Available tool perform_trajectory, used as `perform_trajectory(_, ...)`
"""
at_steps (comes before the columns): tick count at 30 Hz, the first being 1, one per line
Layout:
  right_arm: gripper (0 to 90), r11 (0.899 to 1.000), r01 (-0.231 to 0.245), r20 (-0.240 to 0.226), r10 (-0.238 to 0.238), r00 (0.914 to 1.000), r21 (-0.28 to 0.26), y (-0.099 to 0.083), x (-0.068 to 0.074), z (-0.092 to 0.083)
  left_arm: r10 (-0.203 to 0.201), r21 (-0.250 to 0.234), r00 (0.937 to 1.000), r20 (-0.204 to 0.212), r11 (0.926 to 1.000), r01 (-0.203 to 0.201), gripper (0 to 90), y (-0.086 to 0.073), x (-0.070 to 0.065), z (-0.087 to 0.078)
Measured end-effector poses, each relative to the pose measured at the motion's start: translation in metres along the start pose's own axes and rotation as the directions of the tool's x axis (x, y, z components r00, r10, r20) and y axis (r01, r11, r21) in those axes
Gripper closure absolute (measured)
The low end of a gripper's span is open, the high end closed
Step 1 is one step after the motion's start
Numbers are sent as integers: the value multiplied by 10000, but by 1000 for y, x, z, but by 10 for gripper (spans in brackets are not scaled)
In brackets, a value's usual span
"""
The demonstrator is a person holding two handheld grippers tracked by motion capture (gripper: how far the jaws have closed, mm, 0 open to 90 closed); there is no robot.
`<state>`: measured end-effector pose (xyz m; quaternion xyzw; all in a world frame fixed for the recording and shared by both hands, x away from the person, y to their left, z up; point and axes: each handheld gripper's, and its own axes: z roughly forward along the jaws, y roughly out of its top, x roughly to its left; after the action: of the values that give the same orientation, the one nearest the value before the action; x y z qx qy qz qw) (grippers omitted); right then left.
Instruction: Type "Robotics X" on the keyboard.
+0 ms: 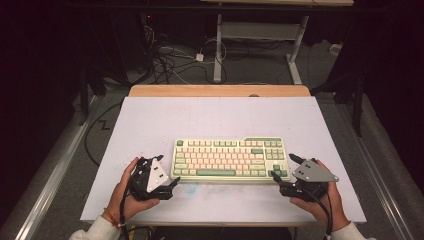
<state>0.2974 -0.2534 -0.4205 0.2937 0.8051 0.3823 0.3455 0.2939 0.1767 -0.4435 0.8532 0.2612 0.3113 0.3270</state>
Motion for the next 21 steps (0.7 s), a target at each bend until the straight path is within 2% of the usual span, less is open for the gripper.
perform_trajectory(21,240,9986,-274,552,249,9982,459,-29,-14,-10,-354,387,9993,-98,9986,358,161,-27,8,3)
